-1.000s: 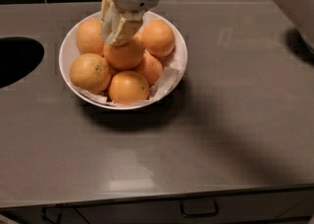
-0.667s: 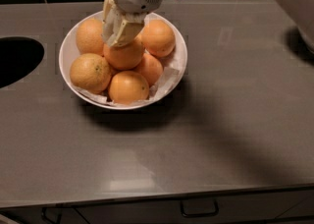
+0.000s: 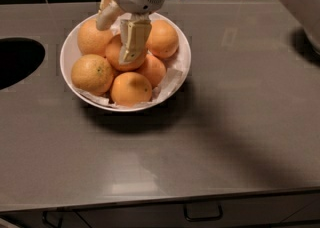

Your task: Pick orange from white bowl

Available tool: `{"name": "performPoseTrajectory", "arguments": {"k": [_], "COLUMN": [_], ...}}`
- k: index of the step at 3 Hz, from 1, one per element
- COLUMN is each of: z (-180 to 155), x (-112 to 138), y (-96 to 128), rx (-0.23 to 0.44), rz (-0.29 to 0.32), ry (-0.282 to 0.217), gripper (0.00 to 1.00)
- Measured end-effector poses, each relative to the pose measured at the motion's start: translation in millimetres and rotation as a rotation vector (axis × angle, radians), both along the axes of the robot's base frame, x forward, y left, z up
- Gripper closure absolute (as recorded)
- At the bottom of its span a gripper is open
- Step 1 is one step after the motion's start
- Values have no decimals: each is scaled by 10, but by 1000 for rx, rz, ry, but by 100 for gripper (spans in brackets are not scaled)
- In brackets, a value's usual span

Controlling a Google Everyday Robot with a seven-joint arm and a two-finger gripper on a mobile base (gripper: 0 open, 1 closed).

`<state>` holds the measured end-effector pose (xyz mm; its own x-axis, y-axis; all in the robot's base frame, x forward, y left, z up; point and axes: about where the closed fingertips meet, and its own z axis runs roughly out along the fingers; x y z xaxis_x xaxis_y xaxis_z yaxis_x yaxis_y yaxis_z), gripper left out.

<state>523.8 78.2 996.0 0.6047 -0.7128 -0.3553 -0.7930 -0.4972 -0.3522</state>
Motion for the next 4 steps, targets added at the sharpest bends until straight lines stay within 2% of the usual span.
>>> {"name": "performPoseTrajectory", "arguments": {"k": [1,3,4], "z": [31,10,-288], "x": [-9,-4,94], "y": [13,26,42], "rx": [-4,-17,-25], "rz": [-1,-5,-6], "ry": [-6,2,50], "gripper": [0,0,0]}}
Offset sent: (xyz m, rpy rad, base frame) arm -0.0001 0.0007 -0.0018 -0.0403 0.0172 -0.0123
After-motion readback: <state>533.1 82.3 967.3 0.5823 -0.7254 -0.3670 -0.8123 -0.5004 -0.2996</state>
